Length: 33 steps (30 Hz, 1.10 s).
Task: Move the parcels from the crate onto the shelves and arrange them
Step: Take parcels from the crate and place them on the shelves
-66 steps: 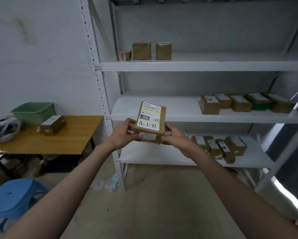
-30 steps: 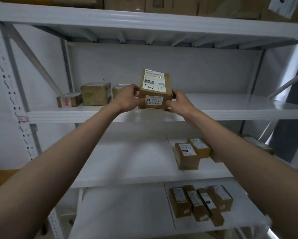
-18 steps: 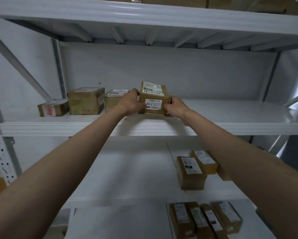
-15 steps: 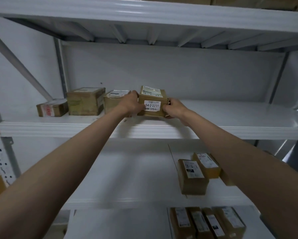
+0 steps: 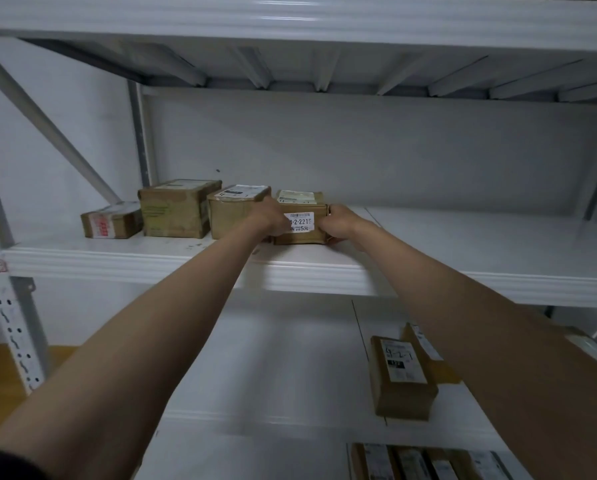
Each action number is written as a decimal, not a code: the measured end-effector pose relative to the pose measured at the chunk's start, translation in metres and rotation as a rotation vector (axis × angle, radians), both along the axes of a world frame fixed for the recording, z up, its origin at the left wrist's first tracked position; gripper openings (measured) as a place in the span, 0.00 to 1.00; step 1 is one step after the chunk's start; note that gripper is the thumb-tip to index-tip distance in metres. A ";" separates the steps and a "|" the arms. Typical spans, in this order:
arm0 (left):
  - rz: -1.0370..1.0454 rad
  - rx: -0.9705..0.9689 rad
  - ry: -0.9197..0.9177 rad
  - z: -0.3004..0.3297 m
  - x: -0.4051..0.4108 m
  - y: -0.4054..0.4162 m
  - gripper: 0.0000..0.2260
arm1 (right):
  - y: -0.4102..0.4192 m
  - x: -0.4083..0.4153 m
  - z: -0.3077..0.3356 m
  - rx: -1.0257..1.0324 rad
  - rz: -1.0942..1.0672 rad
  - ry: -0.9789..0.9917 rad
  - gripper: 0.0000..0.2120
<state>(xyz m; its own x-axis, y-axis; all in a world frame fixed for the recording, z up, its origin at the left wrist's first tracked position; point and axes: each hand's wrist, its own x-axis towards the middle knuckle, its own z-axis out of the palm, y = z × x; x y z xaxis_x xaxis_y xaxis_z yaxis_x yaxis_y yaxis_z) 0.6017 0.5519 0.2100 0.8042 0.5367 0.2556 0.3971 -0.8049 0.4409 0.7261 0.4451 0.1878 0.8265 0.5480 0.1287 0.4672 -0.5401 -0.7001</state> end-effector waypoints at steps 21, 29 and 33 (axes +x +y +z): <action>-0.256 -0.183 0.134 0.009 -0.077 -0.004 0.18 | -0.069 -0.122 0.018 -0.256 -0.112 -0.096 0.14; -0.262 -0.107 0.323 -0.012 -0.131 -0.023 0.20 | -0.082 -0.177 0.003 -0.512 0.035 -0.103 0.13; -0.212 -0.075 0.351 -0.026 -0.157 -0.029 0.22 | -0.089 -0.195 -0.012 -0.558 0.096 -0.114 0.14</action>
